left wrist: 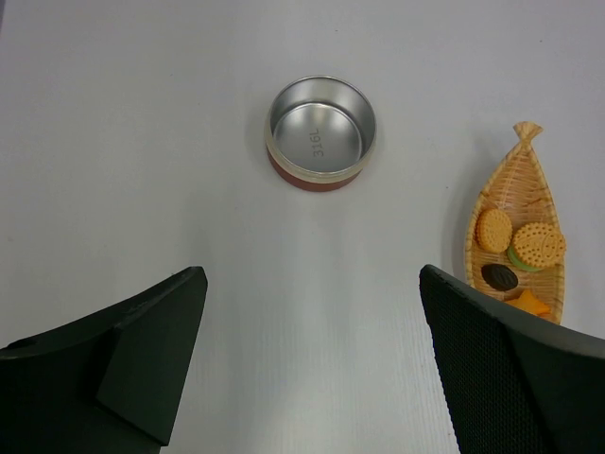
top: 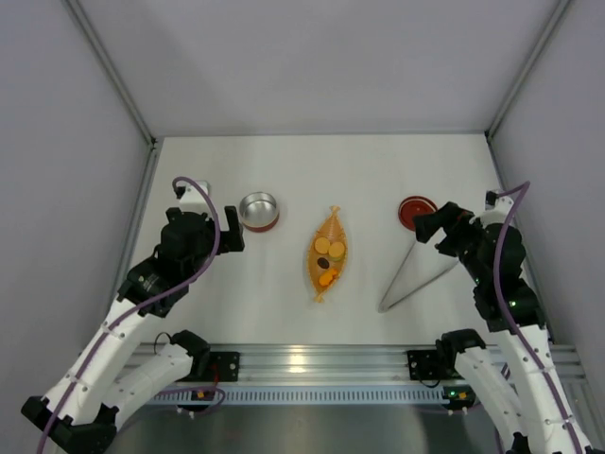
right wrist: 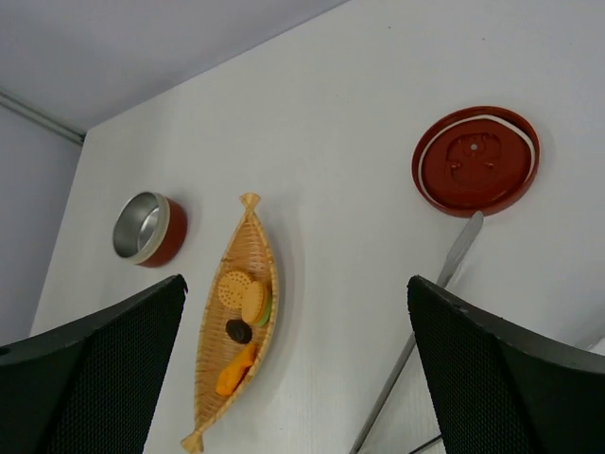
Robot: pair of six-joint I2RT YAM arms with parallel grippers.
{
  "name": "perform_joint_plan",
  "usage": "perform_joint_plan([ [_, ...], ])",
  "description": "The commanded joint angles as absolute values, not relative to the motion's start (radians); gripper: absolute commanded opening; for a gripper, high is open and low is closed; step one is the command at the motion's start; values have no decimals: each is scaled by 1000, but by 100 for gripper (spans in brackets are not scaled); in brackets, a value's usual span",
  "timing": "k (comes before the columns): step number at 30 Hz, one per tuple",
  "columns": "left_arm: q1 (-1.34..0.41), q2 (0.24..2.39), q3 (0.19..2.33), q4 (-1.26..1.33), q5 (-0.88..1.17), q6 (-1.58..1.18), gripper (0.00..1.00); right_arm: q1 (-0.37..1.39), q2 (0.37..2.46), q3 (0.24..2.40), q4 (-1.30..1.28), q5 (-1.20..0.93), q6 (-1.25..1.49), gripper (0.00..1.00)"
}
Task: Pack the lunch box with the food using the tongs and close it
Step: Pick up the clamp at the center of the board.
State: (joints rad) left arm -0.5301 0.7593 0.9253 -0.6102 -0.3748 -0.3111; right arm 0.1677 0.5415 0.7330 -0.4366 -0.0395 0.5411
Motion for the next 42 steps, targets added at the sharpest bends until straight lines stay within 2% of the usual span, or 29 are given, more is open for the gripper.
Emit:
perform_joint_plan([
  [1, -526, 742, 917, -571, -373, -301, 99, 176, 558, 776, -509, 32, 566, 99],
  [8, -526, 746, 916, -572, -370, -301, 99, 176, 638, 815, -615, 71, 690, 99],
  [12, -526, 744, 916, -574, -373, -302, 99, 178, 656, 761, -626, 58, 742, 100],
  [19, -526, 746, 914, -574, -367, -304, 99, 190, 704, 672, -686, 184, 879, 100],
  [27, -526, 741, 916, -575, -362, -305, 99, 209, 762, 591, -681, 222, 951, 99],
  [42, -526, 716, 913, -580, -371, -307, 99, 429, 1015, 548, -598, 350, 1121, 99],
])
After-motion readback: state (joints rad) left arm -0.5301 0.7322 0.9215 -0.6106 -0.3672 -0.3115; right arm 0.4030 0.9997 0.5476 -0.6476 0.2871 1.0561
